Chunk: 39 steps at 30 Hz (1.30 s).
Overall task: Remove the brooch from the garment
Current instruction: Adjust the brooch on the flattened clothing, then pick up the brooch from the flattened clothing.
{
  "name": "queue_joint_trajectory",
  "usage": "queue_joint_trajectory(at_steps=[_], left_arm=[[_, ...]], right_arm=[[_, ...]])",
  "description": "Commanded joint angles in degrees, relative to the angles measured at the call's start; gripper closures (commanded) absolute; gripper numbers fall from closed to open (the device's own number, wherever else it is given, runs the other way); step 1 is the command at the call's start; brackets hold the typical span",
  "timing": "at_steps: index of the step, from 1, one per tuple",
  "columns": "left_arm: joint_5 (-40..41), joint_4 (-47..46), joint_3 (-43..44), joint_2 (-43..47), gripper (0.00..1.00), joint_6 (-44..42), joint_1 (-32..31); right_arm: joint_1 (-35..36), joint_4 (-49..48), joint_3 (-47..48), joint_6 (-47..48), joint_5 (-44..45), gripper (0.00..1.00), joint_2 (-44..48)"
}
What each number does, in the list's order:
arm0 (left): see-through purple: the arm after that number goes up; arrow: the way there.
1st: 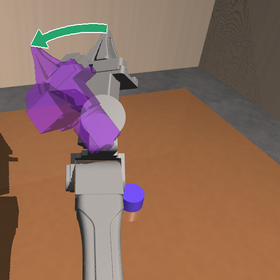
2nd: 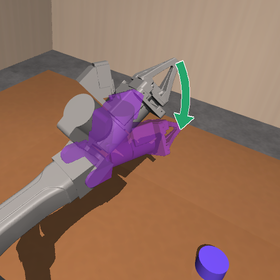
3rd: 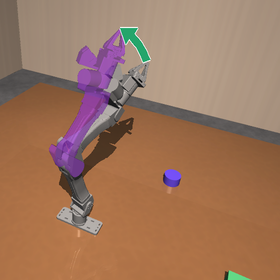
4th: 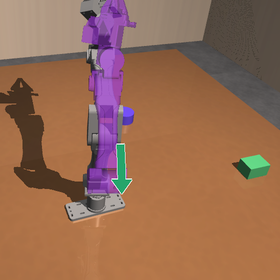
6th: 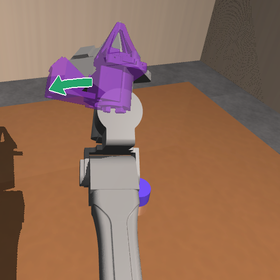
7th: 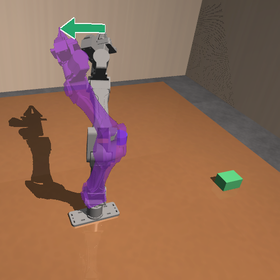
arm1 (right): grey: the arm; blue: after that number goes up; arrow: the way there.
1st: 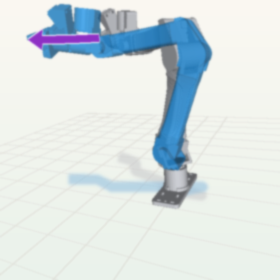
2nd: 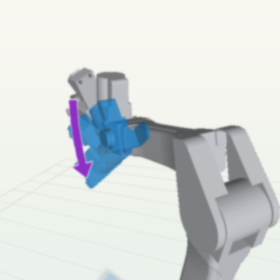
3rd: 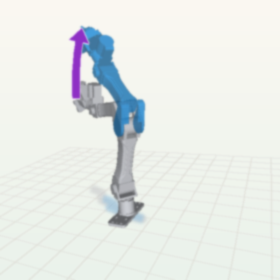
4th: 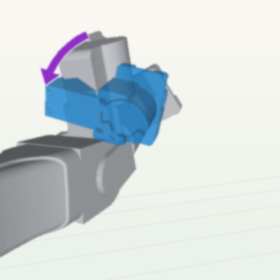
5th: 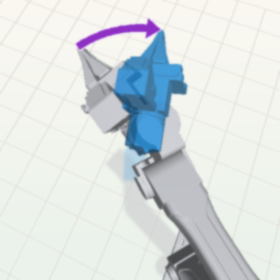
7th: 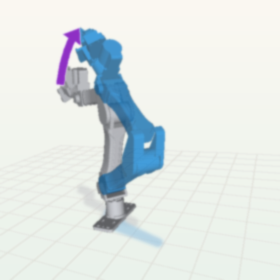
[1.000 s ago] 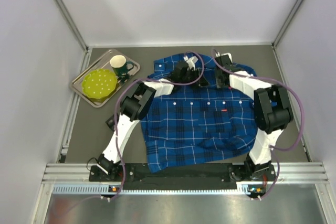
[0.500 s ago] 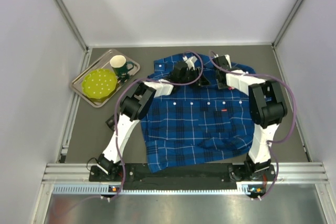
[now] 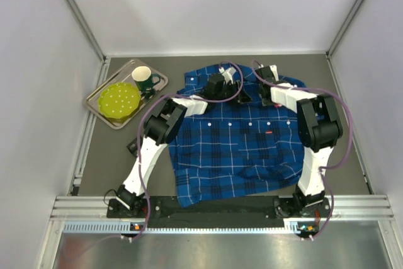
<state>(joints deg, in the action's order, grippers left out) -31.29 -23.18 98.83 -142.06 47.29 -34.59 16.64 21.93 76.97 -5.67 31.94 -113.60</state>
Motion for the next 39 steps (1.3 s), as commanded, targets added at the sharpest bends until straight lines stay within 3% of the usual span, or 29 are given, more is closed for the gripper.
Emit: queue_joint_trajectory(at_steps=[1,10,14,19,27,37,39], left_arm=[[-1.23,-3.36,-0.48,0.12,0.52,-0.09,0.31],[-1.49,-3.45,-0.83,0.82,0.51,-0.53,0.22],[-2.63,-4.07,-0.74,0.91,0.47,-0.27,0.22],[-5.01,-6.35,-0.83,0.82,0.45,1.31,0.05],[-7.47,-8.46,-0.12,0.20,0.45,2.72,-0.22],[-10.19,-10.83,0.49,0.29,0.45,3.34,-1.18],[-10.81,-11.45,0.93,0.03,0.45,3.86,-1.27]], right_arm=[[-1.43,-0.75,2.66,-1.18,2.60,0.55,-0.57],[-3.81,-1.63,0.47,-4.08,-0.83,0.77,1.97],[-5.74,-2.59,-1.29,-6.97,-7.13,0.84,4.88],[-9.61,-3.91,-3.57,-10.14,-14.62,1.00,7.34],[-12.07,-9.35,-9.11,-13.39,-25.69,1.00,13.22],[-16.38,-24.38,-20.17,-21.56,-42.57,1.00,17.53],[-20.14,-29.19,-22.29,-25.08,-46.52,1.00,18.41]])
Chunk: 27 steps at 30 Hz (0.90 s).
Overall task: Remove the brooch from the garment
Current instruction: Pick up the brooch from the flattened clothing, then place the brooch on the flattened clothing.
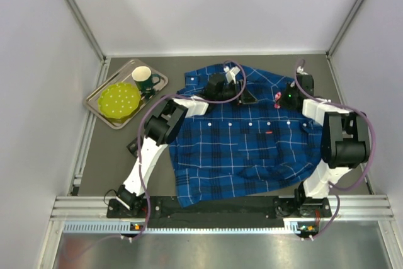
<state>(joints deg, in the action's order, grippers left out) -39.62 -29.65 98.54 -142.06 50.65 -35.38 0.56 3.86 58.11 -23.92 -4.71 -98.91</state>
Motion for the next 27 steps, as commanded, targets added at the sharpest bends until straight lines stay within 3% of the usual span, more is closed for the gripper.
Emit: queue_joint_trajectory(at_steps=[1,5,15,27], left_arm=[[-2.83,-5.33,1.47,-0.15,0.45,0.93,-0.74],[-4.06,-6.65,3.84,-1.90,0.45,2.26,-1.71],[-3.98,-6.74,10.17,-6.82,0.46,4.19,-3.56],[-3.01,-6.47,13.87,-9.38,0.47,4.63,-4.70]], right_arm=[[-4.86,-12.46,-5.44,-7.97,-10.84,1.00,3.90],[-8.55,-17.04,-9.06,-11.14,-15.24,1.00,4.17],[-10.93,-16.87,-10.39,-11.41,-14.89,1.00,4.96],[-10.93,-4.04,-7.04,-10.00,-1.54,1.00,5.40]])
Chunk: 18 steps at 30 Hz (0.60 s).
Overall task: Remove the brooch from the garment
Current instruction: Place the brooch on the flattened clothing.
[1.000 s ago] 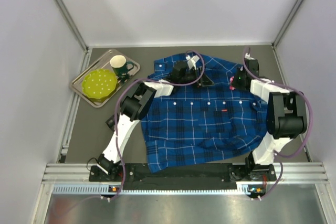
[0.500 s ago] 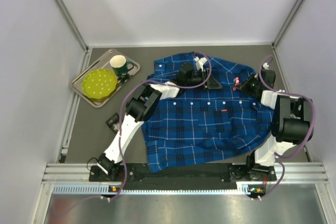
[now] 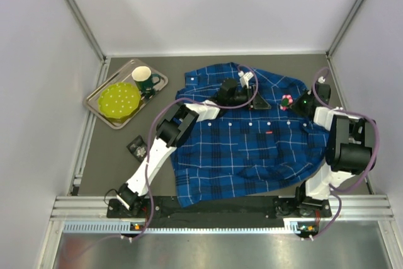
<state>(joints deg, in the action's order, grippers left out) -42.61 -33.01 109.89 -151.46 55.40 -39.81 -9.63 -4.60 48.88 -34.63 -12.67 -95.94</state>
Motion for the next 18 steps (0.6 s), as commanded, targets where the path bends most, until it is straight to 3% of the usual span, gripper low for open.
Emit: queue_joint_trajectory(at_steps=[1,18], left_arm=[[0.07,-3.02,2.53,-0.06,0.47,-0.11,-0.27],[-0.02,-1.61,5.07,-2.00,0.47,0.41,-0.62]], right_arm=[[-0.74,4.43,2.27,0.36,7.03,1.00,2.51],[-0.22,2.67,1.39,-7.11,2.30,0.99,-0.21]])
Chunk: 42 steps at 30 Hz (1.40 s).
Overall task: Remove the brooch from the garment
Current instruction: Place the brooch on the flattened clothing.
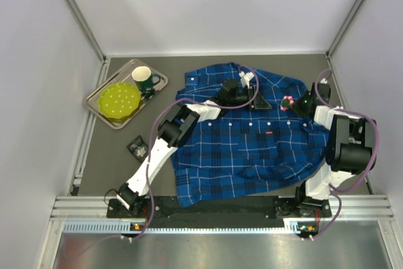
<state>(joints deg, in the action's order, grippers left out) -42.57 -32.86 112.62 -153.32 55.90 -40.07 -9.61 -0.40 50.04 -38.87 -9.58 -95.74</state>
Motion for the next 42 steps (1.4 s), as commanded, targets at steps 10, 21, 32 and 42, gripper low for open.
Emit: queue_joint_trajectory(at_steps=[10,21,32,42], left_arm=[[-1.47,-1.24,5.16,-1.99,0.48,-0.26,-0.88],[-1.56,-0.80,4.98,-0.59,0.48,-2.37,-0.79],[0.99,0.61,10.78,-3.30,0.47,-2.91,-0.44],[0.91,2.36,10.69,-4.89,0.48,-1.23,-0.09]], right_arm=[[-0.24,2.07,-1.00,-6.12,4.04,1.00,-0.14],[-0.24,0.85,-1.52,-7.88,1.42,1.00,-0.94],[-0.24,-2.85,-3.63,-8.85,-0.61,0.98,-0.41],[-0.15,-4.96,0.05,-3.67,-2.81,0.85,-1.73]])
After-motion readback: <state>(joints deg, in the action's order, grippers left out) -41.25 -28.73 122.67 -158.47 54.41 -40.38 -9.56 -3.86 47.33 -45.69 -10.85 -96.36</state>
